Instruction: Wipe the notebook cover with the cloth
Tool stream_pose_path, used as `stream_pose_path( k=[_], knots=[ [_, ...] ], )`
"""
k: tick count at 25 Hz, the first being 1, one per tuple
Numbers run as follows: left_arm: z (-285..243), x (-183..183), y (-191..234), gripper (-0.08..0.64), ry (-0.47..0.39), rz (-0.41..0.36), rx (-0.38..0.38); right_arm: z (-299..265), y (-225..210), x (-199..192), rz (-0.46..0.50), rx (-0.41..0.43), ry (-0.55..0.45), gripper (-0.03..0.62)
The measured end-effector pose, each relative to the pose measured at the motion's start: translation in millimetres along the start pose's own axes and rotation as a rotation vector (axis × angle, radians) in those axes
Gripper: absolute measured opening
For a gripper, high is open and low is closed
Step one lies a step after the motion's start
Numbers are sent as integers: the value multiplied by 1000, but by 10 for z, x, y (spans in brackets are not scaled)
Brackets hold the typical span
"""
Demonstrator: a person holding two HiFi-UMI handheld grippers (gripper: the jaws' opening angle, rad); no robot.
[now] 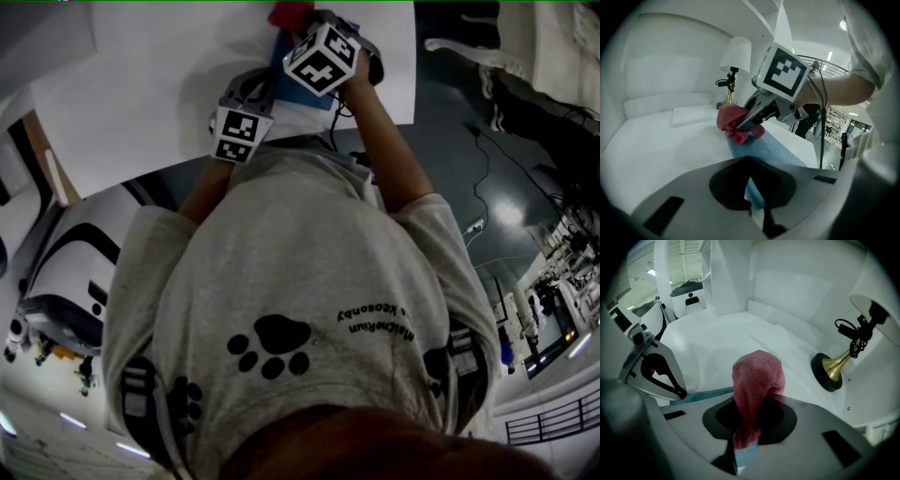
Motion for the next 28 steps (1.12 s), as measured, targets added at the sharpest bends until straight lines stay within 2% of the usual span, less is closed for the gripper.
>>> stream_pose_path(
  k=[10,19,28],
  knots=[
    [-11,-236,32,11,89,35,-14,-9,-111,-211,26,0,94,72],
    [-20,-220,-11,11,95,25,-22,139,-302,-701,-43,-21,186,72],
    [27,-287,-5,11,97,7,-30,232,-344,-1000,-94,-60,249,72]
  ],
)
Point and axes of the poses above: the fingertips, and each gripper's own axes: z backward along the fingers, y to its left, x out of its top, the point moved 2 cm from there along z, backward along the fingers, and after that the axes turned 9 degrees about -x, right-handed, at the moved point
